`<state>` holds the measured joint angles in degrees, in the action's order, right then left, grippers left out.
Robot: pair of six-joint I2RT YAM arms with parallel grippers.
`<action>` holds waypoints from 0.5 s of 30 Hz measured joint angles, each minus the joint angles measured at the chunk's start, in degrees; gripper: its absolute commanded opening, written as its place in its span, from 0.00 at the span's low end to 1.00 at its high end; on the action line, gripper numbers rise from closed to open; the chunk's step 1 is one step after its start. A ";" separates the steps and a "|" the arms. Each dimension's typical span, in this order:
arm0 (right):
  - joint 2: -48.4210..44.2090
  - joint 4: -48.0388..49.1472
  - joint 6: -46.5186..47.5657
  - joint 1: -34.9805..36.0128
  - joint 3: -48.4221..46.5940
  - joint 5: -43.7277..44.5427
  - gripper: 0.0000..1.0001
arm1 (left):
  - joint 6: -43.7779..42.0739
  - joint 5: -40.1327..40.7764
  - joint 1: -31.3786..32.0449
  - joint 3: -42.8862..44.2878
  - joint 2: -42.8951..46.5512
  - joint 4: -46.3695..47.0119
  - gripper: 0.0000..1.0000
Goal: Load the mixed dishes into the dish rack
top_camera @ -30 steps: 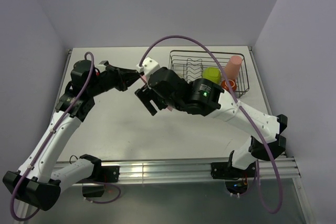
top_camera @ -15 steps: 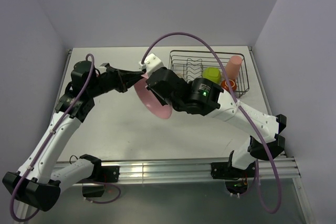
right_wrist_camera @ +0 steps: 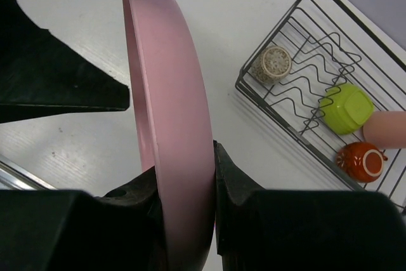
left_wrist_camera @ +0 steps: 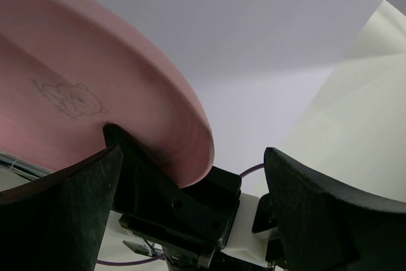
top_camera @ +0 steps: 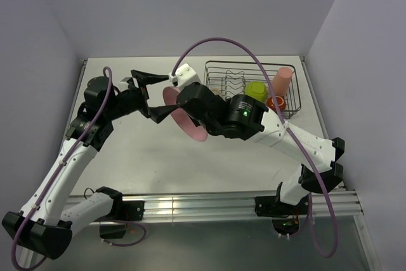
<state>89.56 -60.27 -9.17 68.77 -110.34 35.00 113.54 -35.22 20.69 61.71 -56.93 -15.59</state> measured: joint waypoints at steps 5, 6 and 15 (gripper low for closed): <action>0.04 0.00 -0.42 -0.35 0.92 3.39 0.00 | -1.97 -1.18 -1.90 -1.70 2.32 -1.27 0.99; 0.04 -0.04 -0.50 -0.57 1.44 4.07 0.00 | -2.32 -1.44 -2.75 -2.45 3.26 -1.88 0.99; -3.96 4.26 3.85 -11.06 11.72 11.15 0.00 | -4.74 -4.92 -10.21 -12.70 13.44 -7.04 0.96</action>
<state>85.60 -56.01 -5.32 57.71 -98.63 46.15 108.79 -40.14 10.48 49.01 -43.48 -22.63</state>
